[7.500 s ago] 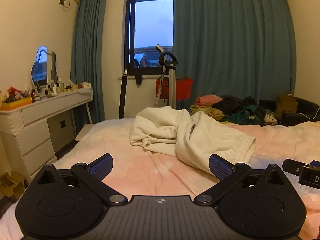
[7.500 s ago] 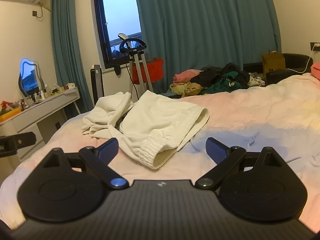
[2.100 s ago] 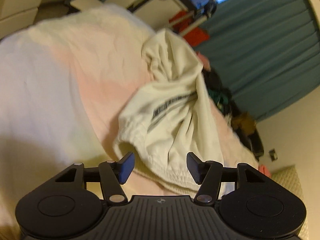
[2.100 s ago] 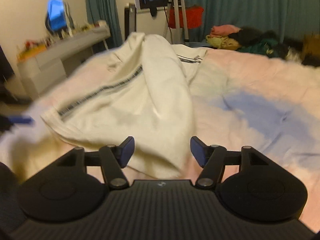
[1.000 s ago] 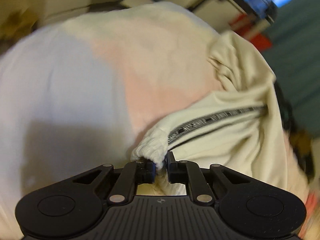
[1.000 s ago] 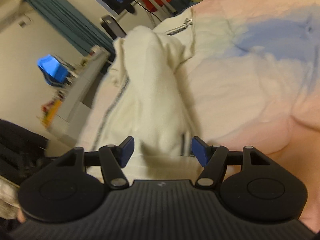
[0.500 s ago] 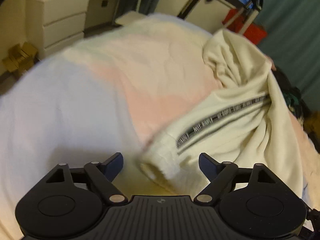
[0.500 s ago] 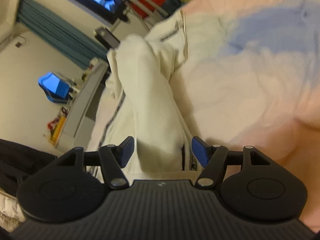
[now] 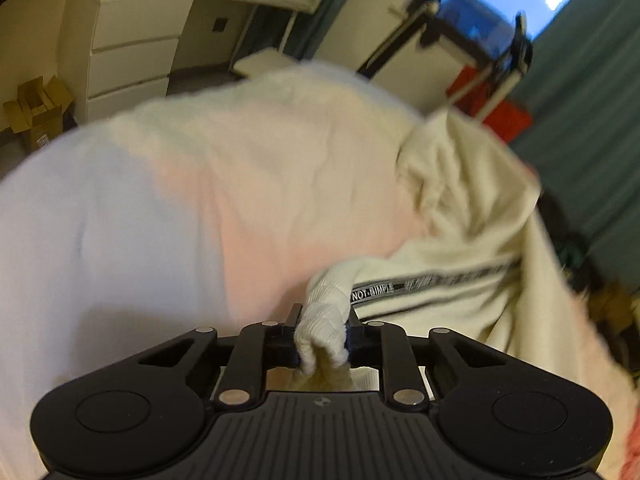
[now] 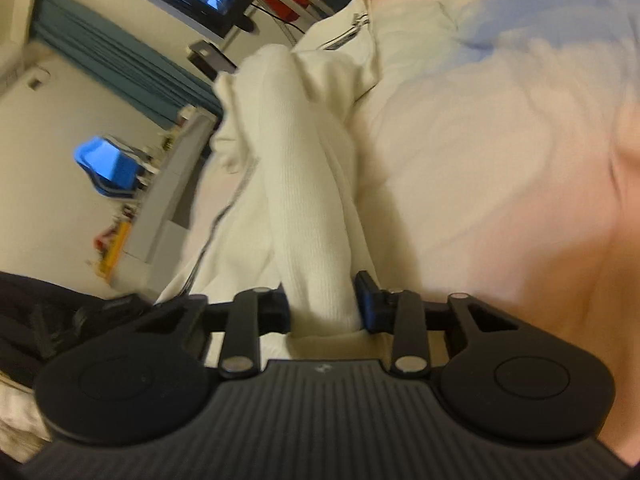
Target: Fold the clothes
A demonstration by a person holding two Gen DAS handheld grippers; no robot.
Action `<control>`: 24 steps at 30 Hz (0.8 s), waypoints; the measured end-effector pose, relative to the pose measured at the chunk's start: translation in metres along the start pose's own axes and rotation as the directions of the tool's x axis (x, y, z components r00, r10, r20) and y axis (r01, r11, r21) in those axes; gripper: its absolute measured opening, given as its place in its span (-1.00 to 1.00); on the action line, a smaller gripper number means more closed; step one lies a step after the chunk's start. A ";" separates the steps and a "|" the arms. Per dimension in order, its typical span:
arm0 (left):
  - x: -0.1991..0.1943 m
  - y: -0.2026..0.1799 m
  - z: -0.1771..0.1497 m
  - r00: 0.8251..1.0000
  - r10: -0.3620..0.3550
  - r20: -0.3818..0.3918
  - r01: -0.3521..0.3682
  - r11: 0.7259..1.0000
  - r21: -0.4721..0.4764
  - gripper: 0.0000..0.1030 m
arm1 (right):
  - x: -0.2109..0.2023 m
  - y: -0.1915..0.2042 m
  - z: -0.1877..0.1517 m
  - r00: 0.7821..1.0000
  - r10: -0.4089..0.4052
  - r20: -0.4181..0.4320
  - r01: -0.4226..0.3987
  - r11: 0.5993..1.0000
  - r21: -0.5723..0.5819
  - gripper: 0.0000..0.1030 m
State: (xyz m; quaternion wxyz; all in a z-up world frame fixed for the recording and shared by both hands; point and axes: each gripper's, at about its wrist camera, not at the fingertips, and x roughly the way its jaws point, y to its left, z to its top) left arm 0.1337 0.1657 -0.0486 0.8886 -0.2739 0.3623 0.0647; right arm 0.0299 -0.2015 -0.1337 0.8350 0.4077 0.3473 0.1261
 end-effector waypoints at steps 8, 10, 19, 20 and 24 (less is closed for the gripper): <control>-0.034 0.000 0.115 0.982 0.093 0.165 -0.103 0.994 0.049 -0.67 | 0.040 0.106 -0.073 0.977 0.206 -0.050 -0.205 0.978 0.023 -0.61; -0.036 0.000 0.152 0.965 0.145 0.220 -0.165 0.983 0.075 -0.67 | 0.068 0.139 -0.082 0.961 0.269 -0.073 -0.267 0.963 0.029 -0.63; 0.027 0.036 0.274 0.865 0.371 0.338 -0.434 0.891 0.134 -0.66 | 0.224 0.223 -0.092 0.900 0.388 -0.198 -0.375 0.921 0.103 -0.64; 0.042 0.046 0.281 0.865 0.382 0.325 -0.440 0.889 0.126 -0.66 | 0.239 0.227 -0.092 0.897 0.383 -0.219 -0.369 0.924 0.102 -0.64; 0.104 0.089 0.292 0.884 0.405 0.234 -0.435 0.896 0.093 -0.64 | 0.271 0.228 -0.097 0.897 0.345 -0.277 -0.337 0.938 0.080 -0.64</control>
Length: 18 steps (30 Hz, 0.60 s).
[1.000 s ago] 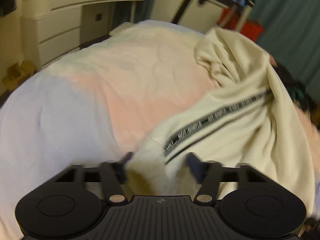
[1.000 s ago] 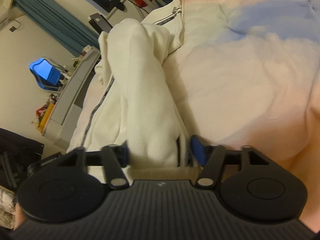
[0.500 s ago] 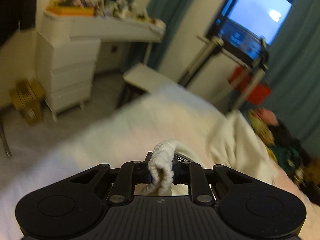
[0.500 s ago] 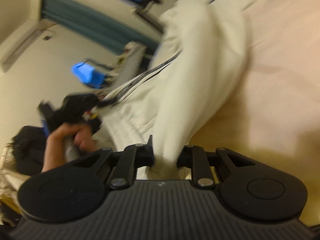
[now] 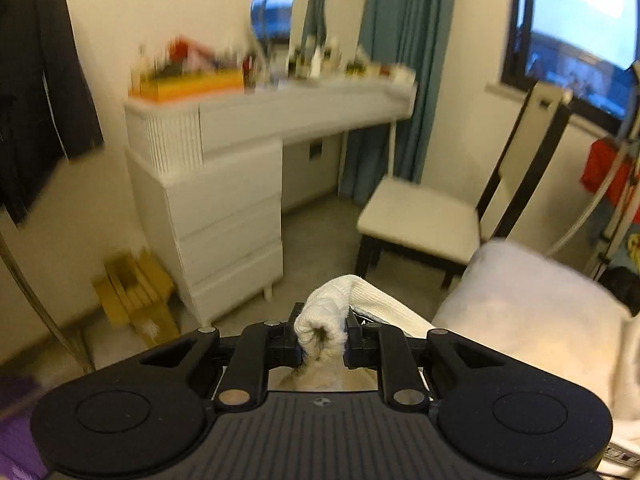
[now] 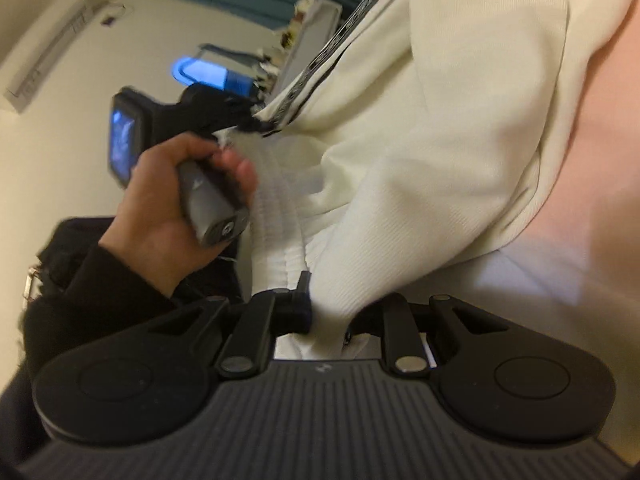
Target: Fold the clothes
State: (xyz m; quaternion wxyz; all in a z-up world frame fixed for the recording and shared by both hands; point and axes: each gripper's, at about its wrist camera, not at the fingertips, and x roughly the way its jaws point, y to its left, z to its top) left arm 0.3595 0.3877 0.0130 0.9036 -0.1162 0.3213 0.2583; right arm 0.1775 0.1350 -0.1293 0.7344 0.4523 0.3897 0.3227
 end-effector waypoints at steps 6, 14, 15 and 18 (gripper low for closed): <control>0.015 -0.001 -0.019 1.000 -0.010 -0.005 0.010 0.999 0.049 -0.39 | 0.000 0.012 0.007 0.998 -0.042 -0.044 0.038 0.995 -0.089 -0.59; -0.062 0.004 -0.034 0.988 -0.102 0.114 0.088 0.989 0.117 0.47 | -0.060 0.049 0.000 0.992 -0.122 0.033 0.126 0.945 -0.302 0.64; -0.079 0.002 -0.039 0.984 -0.126 0.127 0.110 0.986 0.126 0.53 | -0.074 0.056 0.000 0.991 -0.124 0.057 0.136 0.937 -0.322 0.68; -0.131 -0.006 -0.058 0.965 -0.211 0.154 0.188 0.971 0.149 0.58 | -0.118 0.077 0.001 0.982 -0.131 0.135 0.173 0.910 -0.378 0.66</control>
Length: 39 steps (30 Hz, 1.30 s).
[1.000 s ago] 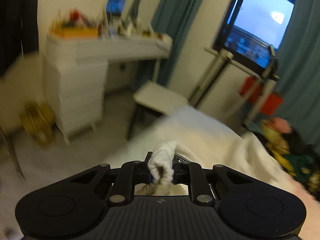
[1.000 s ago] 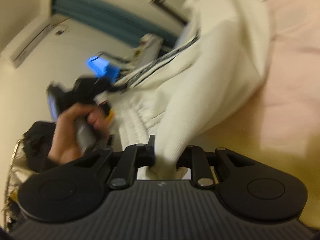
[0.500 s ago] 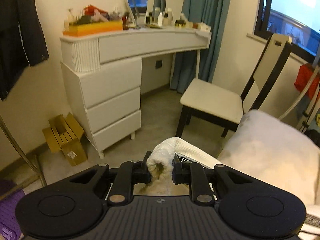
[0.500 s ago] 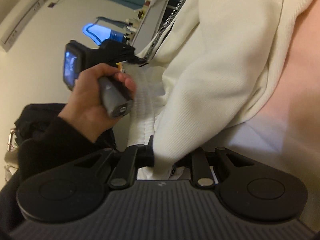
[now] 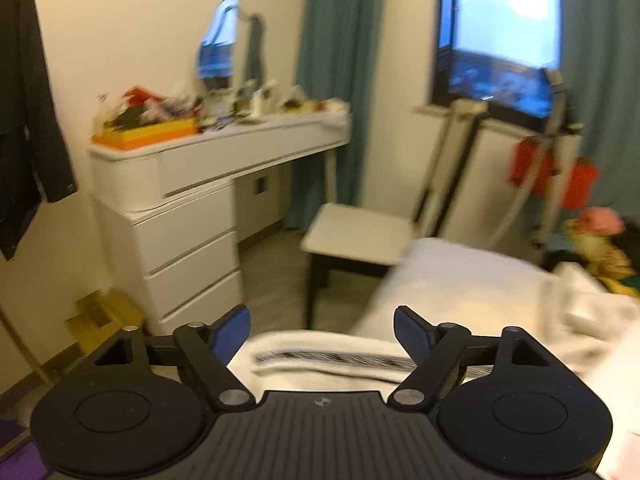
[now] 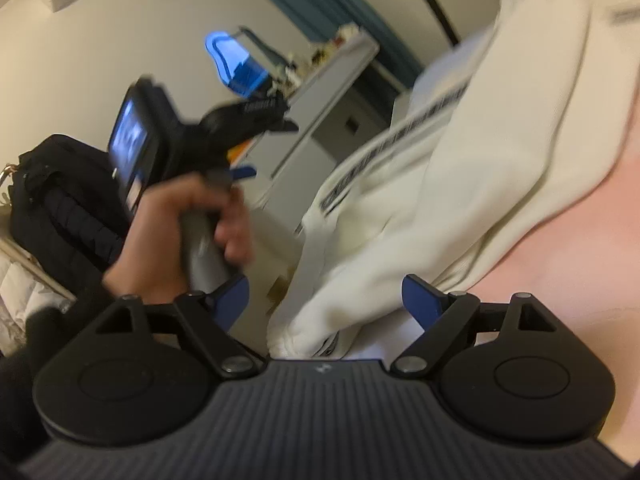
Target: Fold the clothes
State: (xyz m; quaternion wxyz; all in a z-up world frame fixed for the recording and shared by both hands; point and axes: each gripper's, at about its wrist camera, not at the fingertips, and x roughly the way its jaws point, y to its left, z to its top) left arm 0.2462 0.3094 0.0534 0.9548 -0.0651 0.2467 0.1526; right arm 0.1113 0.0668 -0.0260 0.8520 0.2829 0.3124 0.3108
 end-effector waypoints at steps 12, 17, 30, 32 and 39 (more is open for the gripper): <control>-0.112 -0.171 -0.068 0.969 -0.246 0.012 0.239 0.952 0.189 0.61 | -0.203 -0.024 0.035 0.884 -0.335 0.325 0.421 0.874 -0.244 0.66; -0.088 -0.257 -0.095 0.961 -0.276 -0.005 0.263 0.908 0.327 0.61 | -0.248 -0.092 0.044 0.797 -0.458 0.394 0.543 0.829 -0.135 0.66; 0.081 -0.470 -0.146 0.985 -0.085 0.152 -0.056 0.669 0.741 0.54 | -0.207 -0.240 0.049 0.798 -0.544 0.260 0.551 0.833 0.052 0.66; 0.112 -0.487 -0.149 0.979 -0.013 0.201 -0.150 0.617 0.773 0.54 | -0.199 -0.255 0.049 0.809 -0.541 0.232 0.536 0.839 0.088 0.65; 0.150 -0.494 -0.118 0.988 0.071 0.134 -0.148 0.652 0.744 -0.85 | -0.177 -0.287 0.053 0.836 -0.514 0.192 0.490 0.857 0.161 0.65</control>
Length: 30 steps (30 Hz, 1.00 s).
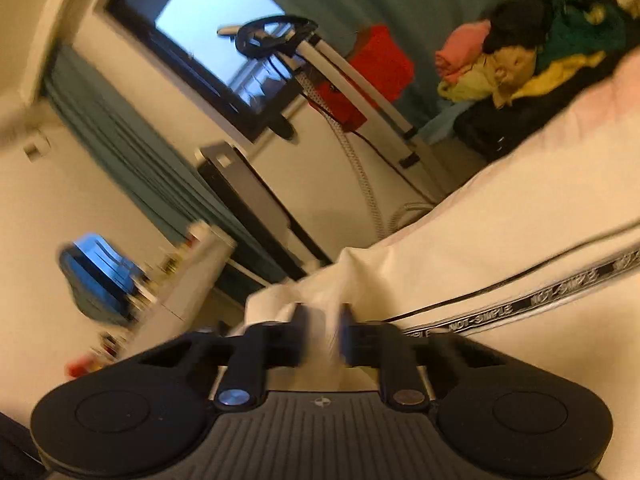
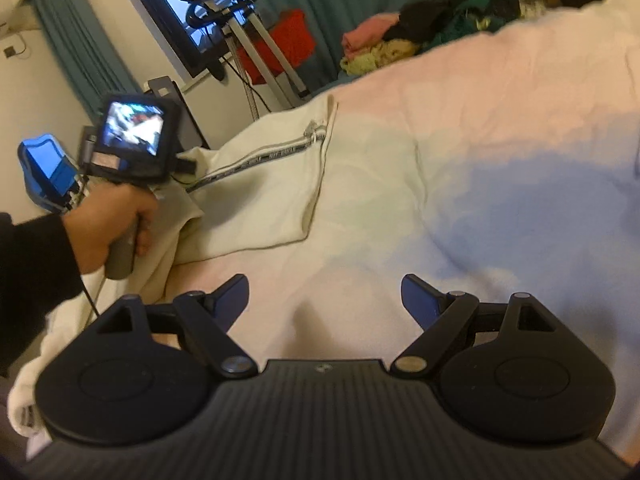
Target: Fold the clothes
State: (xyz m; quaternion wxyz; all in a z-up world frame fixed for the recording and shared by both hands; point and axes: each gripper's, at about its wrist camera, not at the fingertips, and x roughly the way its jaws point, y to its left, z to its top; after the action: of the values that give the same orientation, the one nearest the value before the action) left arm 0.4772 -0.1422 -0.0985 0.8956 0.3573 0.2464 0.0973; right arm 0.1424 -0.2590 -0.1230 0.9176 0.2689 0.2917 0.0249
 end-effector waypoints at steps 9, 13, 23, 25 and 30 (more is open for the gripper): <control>-0.167 0.089 -0.039 0.949 -0.254 0.188 0.284 0.946 -0.155 -0.89 | -0.026 0.026 -0.006 0.997 0.035 0.072 -0.029 0.996 -0.080 0.66; -0.257 0.114 -0.088 0.894 -0.351 0.279 0.412 0.889 -0.202 -0.89 | -0.056 0.039 -0.004 0.990 0.055 0.133 -0.039 0.992 -0.118 0.65; -0.328 0.147 -0.238 0.829 -0.483 0.282 0.559 0.707 -0.433 -0.89 | -0.103 -0.007 -0.002 0.965 0.231 0.122 -0.253 0.942 0.221 0.67; -0.326 0.163 -0.254 0.819 -0.499 0.284 0.571 0.653 -0.498 -0.89 | -0.087 -0.017 0.002 0.962 0.257 0.089 -0.272 0.918 0.289 0.54; -0.317 0.189 -0.273 0.807 -0.497 0.319 0.580 0.567 -0.584 -0.89 | -0.021 -0.034 0.014 0.957 0.289 0.014 -0.264 0.852 0.452 0.31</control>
State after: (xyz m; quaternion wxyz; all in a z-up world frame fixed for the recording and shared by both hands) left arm 0.0654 0.0456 -0.0202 0.9608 -0.0683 0.2394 -0.1217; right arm 0.1286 -0.2987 -0.1196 0.8089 0.5119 0.2729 0.0960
